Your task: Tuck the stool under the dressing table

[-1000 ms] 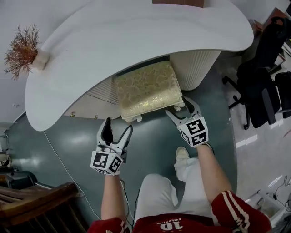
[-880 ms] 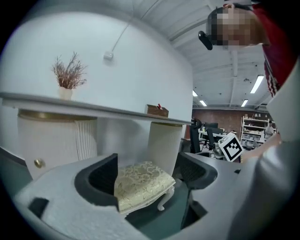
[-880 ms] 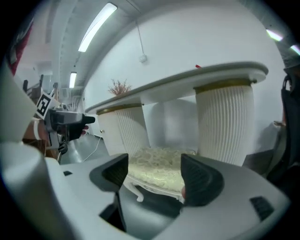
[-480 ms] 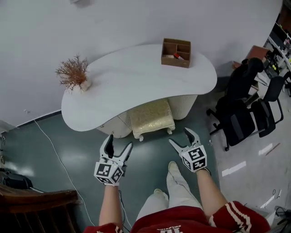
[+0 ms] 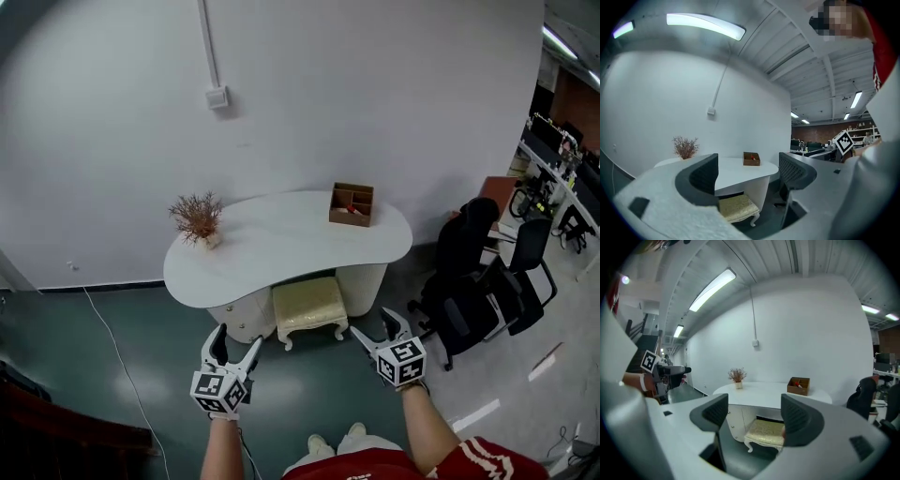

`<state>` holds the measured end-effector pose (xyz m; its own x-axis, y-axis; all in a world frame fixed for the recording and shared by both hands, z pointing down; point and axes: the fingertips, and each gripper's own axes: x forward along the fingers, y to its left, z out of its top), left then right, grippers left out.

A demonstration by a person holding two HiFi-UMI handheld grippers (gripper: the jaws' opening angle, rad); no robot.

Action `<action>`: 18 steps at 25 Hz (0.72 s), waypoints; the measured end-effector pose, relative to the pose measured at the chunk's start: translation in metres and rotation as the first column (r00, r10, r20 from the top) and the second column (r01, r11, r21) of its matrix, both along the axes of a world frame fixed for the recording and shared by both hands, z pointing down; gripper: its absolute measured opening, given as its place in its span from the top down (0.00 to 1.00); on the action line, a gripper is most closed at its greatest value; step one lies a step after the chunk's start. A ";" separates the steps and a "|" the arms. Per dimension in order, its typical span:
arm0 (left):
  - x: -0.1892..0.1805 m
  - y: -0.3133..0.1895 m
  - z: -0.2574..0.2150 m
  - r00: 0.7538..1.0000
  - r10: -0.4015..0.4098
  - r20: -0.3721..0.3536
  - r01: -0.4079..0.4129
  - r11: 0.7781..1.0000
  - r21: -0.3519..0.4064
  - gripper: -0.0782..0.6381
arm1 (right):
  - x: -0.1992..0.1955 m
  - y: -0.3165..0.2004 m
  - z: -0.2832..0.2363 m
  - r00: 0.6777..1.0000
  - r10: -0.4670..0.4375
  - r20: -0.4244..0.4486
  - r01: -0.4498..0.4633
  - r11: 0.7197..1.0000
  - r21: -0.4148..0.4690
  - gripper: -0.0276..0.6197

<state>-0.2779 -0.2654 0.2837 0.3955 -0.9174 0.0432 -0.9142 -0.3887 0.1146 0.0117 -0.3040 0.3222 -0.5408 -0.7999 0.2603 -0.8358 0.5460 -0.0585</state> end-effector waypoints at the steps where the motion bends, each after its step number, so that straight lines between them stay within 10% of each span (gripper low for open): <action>1: 0.003 0.012 -0.011 1.000 0.001 0.001 -0.001 1.000 0.010 0.34 | 0.004 0.012 -0.013 1.000 -0.001 0.005 0.001 1.000 0.012 0.43; 18: 0.150 0.206 -0.108 0.997 0.071 0.001 -0.070 0.991 0.111 0.35 | 0.086 0.216 -0.144 0.995 -0.055 0.089 0.036 0.978 0.204 0.43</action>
